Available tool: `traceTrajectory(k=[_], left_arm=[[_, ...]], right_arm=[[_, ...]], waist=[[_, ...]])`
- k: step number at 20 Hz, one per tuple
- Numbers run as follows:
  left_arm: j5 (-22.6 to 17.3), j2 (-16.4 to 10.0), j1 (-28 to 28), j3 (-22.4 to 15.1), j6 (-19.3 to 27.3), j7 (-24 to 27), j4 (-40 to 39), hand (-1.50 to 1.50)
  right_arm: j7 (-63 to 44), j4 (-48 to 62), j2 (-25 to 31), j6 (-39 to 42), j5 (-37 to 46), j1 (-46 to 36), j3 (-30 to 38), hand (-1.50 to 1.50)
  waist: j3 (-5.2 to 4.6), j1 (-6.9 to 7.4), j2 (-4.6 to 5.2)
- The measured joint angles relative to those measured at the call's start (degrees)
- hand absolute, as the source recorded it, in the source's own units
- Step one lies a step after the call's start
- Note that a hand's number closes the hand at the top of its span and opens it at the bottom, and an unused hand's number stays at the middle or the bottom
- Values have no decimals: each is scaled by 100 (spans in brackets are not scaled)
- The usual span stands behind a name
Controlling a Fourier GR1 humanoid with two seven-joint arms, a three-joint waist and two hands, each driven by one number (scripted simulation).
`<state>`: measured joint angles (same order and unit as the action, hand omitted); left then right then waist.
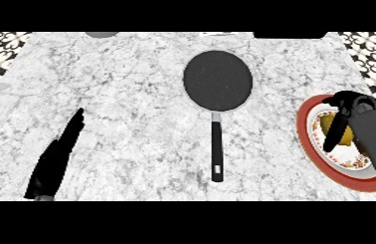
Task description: Pick the lemon from the plate and place it in the pan
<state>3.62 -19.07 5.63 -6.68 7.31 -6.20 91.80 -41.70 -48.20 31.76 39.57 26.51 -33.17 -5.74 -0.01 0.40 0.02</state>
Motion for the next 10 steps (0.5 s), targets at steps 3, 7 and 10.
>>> traceTrajectory(k=[3, 7, 10], left_arm=[[50, 97, -50, 87, -74, 37, -115, 0], [135, 160, -125, 161, -183, -145, -22, 0], [278, 307, -75, 88, -120, -172, 20, 0]], right_arm=[[84, 17, -67, -69, 148, 42, 90, -150], [264, -28, -147, -298, 378, 178, 169, 150], [487, 38, -167, -526, 475, 192, 276, 150]], waist=[[-6, -4, -4], [-31, -4, -22], [-53, 0, -36]])
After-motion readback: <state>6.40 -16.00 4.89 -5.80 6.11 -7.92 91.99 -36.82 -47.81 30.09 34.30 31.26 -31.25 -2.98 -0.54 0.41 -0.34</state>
